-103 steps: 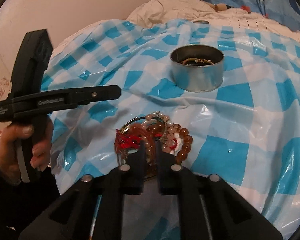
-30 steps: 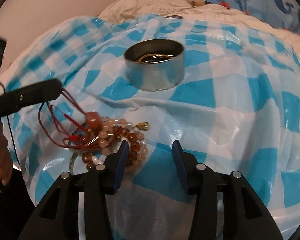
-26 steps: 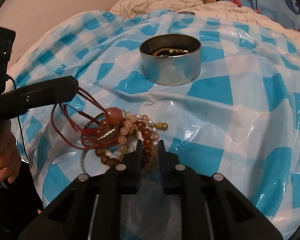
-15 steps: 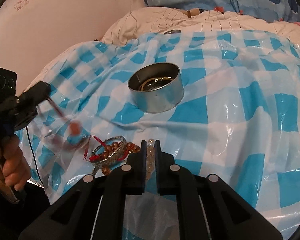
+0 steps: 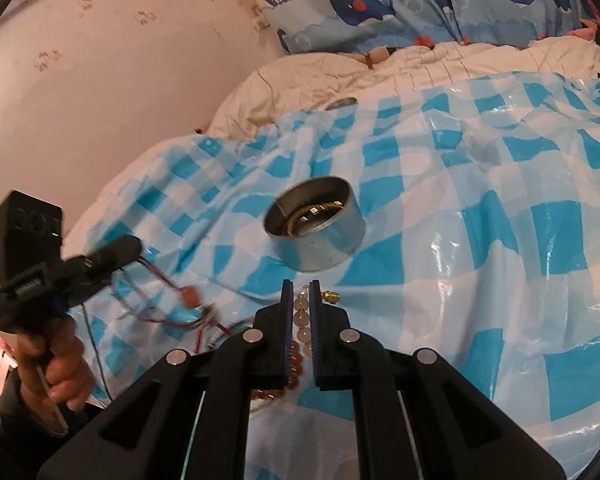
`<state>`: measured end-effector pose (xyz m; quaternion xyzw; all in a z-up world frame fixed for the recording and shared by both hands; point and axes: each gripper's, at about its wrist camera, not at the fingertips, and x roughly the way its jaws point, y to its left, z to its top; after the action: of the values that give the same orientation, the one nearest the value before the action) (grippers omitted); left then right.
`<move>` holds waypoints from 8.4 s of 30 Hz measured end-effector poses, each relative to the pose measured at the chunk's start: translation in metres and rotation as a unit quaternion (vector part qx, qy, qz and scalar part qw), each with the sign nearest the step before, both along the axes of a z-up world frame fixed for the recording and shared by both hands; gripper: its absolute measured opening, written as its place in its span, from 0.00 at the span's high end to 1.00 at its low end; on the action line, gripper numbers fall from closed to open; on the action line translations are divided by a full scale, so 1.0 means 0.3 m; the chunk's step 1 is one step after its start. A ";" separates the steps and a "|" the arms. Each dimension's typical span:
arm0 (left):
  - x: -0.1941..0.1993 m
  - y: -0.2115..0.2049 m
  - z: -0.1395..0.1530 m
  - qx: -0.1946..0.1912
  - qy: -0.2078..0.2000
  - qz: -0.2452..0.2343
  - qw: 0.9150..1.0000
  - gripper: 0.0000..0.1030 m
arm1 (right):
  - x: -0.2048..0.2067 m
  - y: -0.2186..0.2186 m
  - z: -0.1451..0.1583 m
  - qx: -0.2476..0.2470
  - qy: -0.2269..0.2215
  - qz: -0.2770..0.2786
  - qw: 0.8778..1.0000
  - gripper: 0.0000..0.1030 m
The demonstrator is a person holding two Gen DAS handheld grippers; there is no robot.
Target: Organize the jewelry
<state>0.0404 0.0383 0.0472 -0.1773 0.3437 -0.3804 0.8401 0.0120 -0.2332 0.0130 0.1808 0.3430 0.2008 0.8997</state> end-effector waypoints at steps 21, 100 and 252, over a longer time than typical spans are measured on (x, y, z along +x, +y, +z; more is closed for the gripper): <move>0.206 -0.148 0.040 0.023 -0.016 0.029 0.999 0.97 | 0.152 0.051 0.138 0.038 -0.082 0.010 0.996 0.92; 0.032 -0.173 -0.113 0.352 -0.047 0.126 0.926 0.23 | 0.087 0.097 -0.149 -0.125 0.092 -0.049 0.987 0.08; 0.024 0.006 -0.115 0.147 0.062 0.069 0.985 0.20 | 0.051 0.053 -0.127 -0.148 0.082 -0.061 0.984 0.07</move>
<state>0.0476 0.0402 0.0126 -0.0979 0.4344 -0.2551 0.8583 0.0272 -0.2174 -0.0251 0.0823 0.4302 0.0772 0.8957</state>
